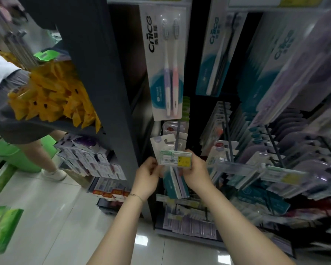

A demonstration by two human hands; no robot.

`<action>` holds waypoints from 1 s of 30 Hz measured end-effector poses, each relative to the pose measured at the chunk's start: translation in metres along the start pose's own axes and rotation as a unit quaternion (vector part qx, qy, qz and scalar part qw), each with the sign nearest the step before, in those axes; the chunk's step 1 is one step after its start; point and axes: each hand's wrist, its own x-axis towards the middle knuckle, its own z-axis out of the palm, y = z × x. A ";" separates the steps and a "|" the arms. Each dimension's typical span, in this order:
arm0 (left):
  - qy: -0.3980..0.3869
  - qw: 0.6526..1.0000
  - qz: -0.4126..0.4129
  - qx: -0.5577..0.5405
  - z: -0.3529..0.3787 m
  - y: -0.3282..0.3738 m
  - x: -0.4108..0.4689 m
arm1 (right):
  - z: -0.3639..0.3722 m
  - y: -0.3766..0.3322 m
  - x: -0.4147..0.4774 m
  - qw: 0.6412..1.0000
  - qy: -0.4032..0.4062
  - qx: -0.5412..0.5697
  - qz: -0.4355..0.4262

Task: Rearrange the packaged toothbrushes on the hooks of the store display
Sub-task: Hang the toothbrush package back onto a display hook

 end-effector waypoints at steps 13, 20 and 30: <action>-0.028 0.992 -0.060 -0.105 0.002 -0.008 -0.054 | 0.011 0.022 -0.035 0.998 -0.041 -0.011 0.047; -0.019 0.991 -0.085 -0.098 0.007 -0.017 -0.089 | 0.010 0.038 -0.061 0.995 -0.075 -0.028 0.057; 0.041 0.995 -0.002 -0.086 0.041 0.028 -0.122 | -0.048 0.026 -0.089 0.998 -0.065 0.006 -0.025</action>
